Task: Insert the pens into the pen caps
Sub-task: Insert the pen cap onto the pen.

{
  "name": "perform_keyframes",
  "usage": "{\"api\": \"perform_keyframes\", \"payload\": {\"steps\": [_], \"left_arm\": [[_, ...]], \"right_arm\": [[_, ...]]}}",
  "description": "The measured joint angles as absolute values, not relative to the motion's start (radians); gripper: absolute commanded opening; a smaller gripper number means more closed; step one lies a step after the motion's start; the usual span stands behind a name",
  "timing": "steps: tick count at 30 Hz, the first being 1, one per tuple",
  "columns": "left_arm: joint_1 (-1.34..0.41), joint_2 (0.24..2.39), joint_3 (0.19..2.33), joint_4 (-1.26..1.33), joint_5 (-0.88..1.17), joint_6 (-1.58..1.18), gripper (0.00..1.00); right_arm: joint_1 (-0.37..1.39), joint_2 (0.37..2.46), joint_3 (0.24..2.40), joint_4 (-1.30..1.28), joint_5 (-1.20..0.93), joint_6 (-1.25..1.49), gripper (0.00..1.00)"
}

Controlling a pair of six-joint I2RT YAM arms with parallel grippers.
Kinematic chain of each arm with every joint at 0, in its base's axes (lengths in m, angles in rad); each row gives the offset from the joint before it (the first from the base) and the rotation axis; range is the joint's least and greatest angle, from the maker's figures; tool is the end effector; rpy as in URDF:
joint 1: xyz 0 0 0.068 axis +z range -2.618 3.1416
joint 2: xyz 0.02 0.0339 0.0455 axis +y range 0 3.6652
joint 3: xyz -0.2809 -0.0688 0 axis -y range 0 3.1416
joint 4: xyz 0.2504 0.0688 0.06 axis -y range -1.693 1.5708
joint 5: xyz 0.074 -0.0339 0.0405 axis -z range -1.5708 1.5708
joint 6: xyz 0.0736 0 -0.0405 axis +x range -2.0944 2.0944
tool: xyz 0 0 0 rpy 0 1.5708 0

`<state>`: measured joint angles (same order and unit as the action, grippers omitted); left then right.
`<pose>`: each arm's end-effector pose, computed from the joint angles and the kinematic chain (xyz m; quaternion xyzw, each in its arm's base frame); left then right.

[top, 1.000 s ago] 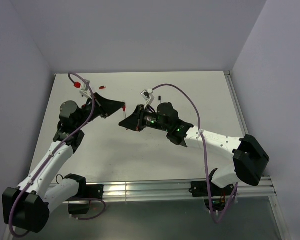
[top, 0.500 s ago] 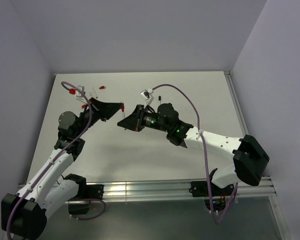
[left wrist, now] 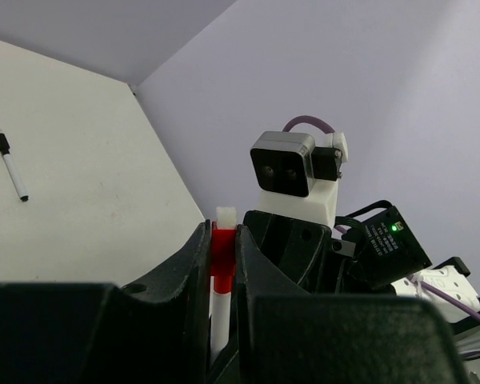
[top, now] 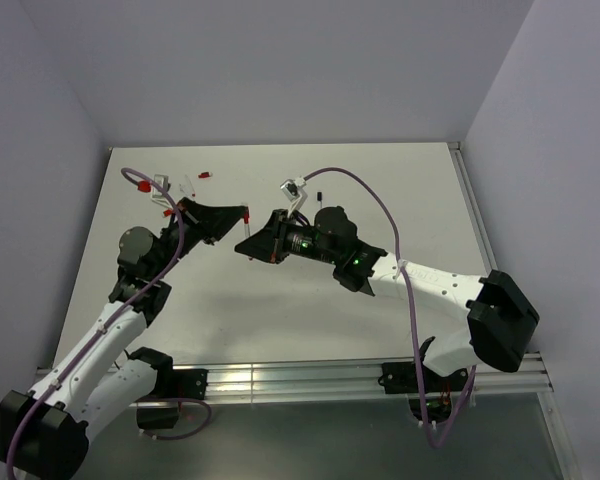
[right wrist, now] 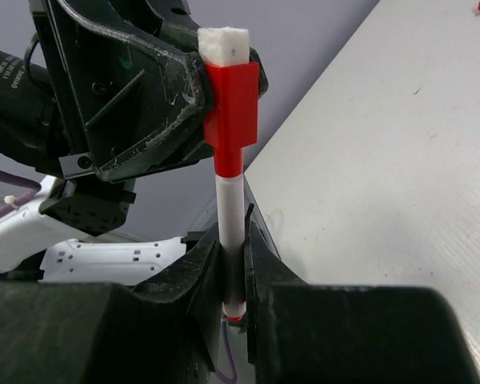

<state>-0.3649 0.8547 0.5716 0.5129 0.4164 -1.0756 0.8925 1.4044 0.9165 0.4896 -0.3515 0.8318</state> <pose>0.2046 -0.1100 0.3453 -0.0597 0.6263 -0.6022 0.4915 0.2098 0.3008 0.3264 -0.1448 0.6915 0.6094 0.3597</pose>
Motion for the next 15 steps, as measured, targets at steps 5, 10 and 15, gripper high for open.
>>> {"api": "perform_keyframes", "payload": {"steps": [5, 10, 15], "left_arm": [[-0.375, 0.825, 0.572, 0.471, 0.404, -1.039, 0.00], [-0.391, 0.785, 0.572, 0.442, 0.386, -1.007, 0.00], [-0.409, 0.776, 0.571, 0.436, 0.358, -0.989, 0.00]], "right_arm": [[0.892, 1.397, 0.924, 0.455, -0.362, 0.809, 0.00], [0.892, 1.386, 0.936, 0.426, -0.391, 0.789, 0.00], [0.880, 1.385, 0.956, 0.390, -0.419, 0.777, 0.00]]}}
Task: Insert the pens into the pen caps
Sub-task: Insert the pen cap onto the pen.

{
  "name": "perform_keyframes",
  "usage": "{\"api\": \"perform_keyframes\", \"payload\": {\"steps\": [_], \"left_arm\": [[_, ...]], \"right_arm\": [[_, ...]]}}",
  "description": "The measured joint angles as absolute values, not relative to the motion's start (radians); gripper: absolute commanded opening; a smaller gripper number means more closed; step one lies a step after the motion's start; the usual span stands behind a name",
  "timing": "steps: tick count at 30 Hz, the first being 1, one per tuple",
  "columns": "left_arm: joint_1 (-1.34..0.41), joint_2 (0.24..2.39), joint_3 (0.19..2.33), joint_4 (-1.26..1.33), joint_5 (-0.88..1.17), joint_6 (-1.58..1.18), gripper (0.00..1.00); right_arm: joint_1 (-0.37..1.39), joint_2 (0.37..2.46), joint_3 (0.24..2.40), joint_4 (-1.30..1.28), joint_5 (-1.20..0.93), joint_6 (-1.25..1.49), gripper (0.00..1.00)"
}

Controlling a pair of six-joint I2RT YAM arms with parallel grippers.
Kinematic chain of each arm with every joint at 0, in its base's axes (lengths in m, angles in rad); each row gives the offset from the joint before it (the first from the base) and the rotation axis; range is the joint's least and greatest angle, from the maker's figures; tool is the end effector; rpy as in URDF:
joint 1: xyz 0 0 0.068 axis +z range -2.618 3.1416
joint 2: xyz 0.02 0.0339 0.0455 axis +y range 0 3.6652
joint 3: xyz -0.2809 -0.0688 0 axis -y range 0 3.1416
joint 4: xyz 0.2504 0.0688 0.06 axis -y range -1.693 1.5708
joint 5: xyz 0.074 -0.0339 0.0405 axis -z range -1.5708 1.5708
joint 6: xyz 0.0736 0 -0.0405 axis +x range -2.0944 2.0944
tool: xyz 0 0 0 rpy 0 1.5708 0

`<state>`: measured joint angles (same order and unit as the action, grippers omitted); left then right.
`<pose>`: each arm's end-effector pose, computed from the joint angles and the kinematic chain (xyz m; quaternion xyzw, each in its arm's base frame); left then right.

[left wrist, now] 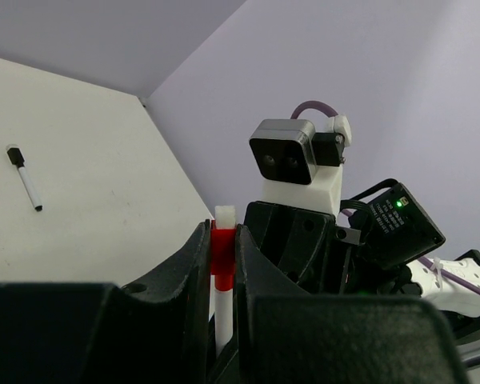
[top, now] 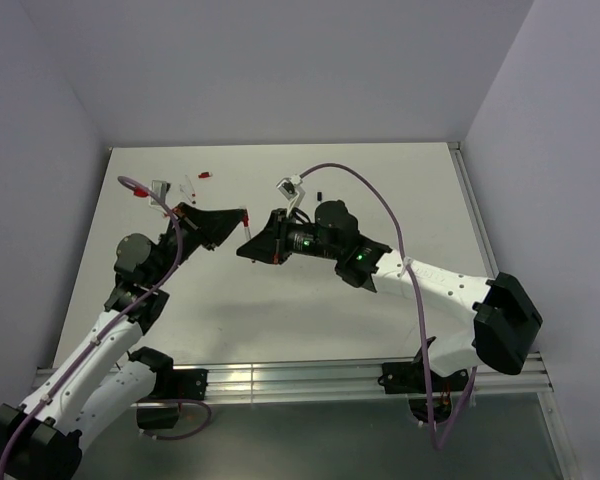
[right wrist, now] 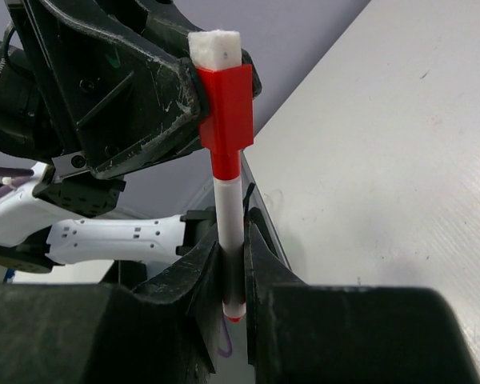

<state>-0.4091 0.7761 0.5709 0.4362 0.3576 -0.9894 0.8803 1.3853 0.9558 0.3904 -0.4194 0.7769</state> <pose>0.1880 -0.1096 0.3507 -0.0412 0.6254 -0.5810 0.5193 0.2074 0.2981 0.3343 -0.1805 0.6966 0.6011 0.3477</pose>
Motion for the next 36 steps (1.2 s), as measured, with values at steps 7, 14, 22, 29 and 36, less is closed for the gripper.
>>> {"api": "perform_keyframes", "payload": {"steps": [7, 14, 22, 29, 36], "left_arm": [[-0.460, 0.775, 0.559, 0.444, 0.280, -0.980, 0.00], [-0.531, 0.779, 0.554, 0.470, 0.167, -0.972, 0.00], [-0.624, 0.805, 0.554, 0.508, 0.032, -0.958, 0.00], [-0.667, 0.807, 0.554, 0.502, -0.006, -0.955, 0.00], [-0.763, 0.753, 0.551, 0.389, 0.131, -0.958, 0.00]], "right_arm": [[0.854, 1.385, 0.983, 0.327, -0.474, 0.765, 0.00], [0.818, 1.390, 1.008, 0.299, -0.547, 0.764, 0.00], [0.791, 1.396, 1.054, 0.223, -0.594, 0.751, 0.00], [0.773, 1.396, 1.086, 0.175, -0.605, 0.730, 0.00], [0.668, 1.433, 1.149, 0.224, -0.459, 0.721, 0.00]]}}
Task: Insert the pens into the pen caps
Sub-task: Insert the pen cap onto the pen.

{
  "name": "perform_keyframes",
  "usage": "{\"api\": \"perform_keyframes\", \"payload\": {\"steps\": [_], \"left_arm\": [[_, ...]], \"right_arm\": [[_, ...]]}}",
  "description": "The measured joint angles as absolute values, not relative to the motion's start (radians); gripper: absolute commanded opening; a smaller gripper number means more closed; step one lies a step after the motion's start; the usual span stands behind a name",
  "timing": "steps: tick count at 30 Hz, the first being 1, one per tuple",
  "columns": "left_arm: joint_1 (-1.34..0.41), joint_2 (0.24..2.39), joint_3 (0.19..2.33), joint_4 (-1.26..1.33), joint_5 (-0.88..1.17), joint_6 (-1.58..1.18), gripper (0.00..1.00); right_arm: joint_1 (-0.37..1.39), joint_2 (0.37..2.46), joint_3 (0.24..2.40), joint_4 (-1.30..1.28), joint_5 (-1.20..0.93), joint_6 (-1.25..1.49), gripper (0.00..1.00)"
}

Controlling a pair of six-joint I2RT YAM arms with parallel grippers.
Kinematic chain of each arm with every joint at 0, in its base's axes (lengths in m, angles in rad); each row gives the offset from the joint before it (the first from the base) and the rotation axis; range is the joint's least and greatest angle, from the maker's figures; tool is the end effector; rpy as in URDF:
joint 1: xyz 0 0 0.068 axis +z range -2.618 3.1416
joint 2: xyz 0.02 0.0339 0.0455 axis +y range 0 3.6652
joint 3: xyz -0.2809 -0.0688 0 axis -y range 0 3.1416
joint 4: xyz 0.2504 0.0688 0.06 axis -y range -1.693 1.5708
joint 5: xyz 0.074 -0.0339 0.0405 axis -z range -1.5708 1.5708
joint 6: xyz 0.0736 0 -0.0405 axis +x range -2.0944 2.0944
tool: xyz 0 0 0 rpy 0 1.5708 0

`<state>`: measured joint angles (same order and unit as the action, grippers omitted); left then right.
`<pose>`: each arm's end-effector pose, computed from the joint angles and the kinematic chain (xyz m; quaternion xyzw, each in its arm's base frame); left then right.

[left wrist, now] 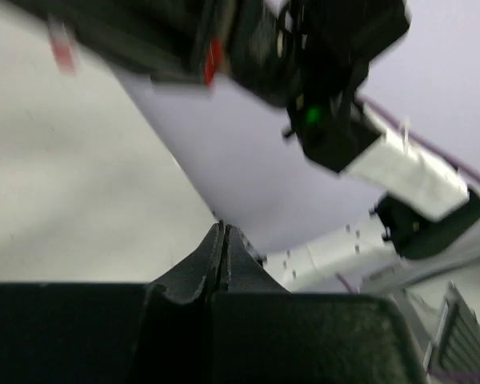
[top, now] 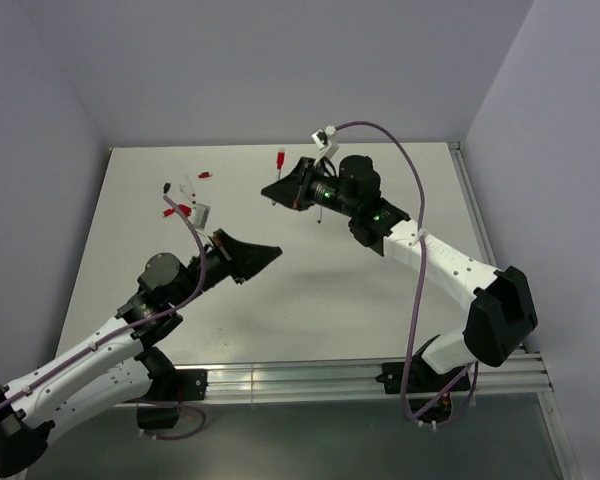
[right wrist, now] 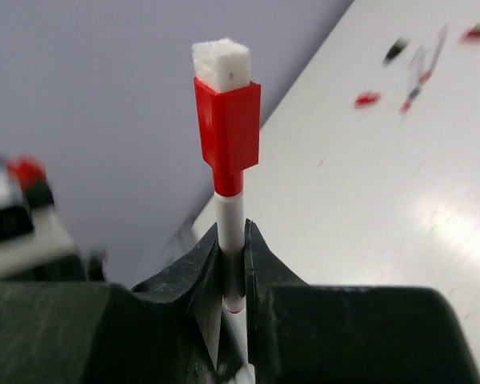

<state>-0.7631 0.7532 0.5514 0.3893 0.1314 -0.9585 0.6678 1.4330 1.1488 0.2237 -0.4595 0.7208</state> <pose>0.1500 -0.1568 0.3416 -0.0118 0.6383 -0.6101 0.4692 0.2768 0.2599 0.3707 -0.1372 0.7129 0.5545 0.4068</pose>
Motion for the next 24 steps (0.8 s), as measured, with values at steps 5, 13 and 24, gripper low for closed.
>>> {"api": "perform_keyframes", "payload": {"steps": [5, 13, 24], "left_arm": [[-0.796, 0.748, 0.556, 0.257, 0.216, -0.939, 0.09], [-0.796, 0.625, 0.671, 0.045, 0.060, -0.838, 0.43], [-0.767, 0.787, 1.069, -0.101, -0.091, -0.621, 0.54]], "right_arm": [[0.638, 1.437, 1.164, 0.303, -0.374, 0.723, 0.00], [0.652, 1.409, 1.161, 0.262, -0.359, 0.688, 0.00], [0.834, 1.303, 1.016, 0.173, -0.361, 0.619, 0.00]]}}
